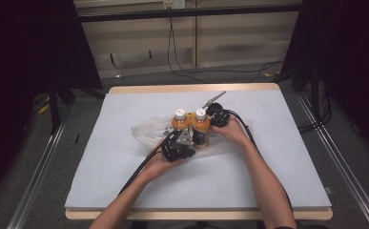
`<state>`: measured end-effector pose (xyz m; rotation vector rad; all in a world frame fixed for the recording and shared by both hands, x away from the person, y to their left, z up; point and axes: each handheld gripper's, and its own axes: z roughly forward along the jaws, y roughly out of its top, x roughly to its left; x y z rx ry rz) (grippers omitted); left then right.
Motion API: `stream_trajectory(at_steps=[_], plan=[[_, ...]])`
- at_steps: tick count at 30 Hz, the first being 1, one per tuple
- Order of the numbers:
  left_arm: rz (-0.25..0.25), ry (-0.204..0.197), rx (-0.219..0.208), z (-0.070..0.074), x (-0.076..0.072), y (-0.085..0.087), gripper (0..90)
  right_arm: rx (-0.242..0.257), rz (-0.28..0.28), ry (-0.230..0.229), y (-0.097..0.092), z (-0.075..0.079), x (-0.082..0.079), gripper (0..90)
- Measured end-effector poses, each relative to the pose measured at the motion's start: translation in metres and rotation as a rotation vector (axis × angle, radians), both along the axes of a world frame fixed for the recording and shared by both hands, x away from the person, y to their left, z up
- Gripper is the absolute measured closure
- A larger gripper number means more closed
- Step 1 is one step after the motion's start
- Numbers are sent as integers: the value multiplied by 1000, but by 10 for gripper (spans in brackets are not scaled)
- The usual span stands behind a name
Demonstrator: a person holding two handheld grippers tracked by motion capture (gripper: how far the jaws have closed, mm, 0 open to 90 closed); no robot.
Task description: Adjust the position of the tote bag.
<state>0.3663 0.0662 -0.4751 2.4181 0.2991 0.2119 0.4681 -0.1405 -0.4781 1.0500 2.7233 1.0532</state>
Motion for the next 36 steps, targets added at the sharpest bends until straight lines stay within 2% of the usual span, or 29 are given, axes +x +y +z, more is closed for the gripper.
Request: stream_trajectory(at_steps=[3,5,8,9,13,15,17,20,26,34,36], plan=[[-8,-5,6,0,0,1,900,-7,-21,20,1,1,3,900],[-17,12,-3,0,-2,2,900,-16,-29,22,3,2,5,900],[-34,37,-8,0,-3,4,900,-59,-34,5,8,4,8,900],[-54,26,14,1,-3,5,900,-61,-38,8,10,4,8,900],[-52,24,4,0,-7,5,900,-56,-57,27,11,4,15,900],[-48,39,-11,-1,-8,6,900,-63,-59,29,13,5,18,900],[-59,50,-9,0,-8,7,900,-79,-59,25,16,6,21,900],[-73,41,3,1,-10,6,900,-84,-69,29,20,6,26,900],[-83,47,-11,0,-13,9,900,-121,-87,-4,28,7,34,900],[-101,54,-8,0,-16,9,900,-99,-117,0,28,5,40,900],[-109,50,-6,0,-17,9,900,-104,-111,-15,27,5,42,900]])
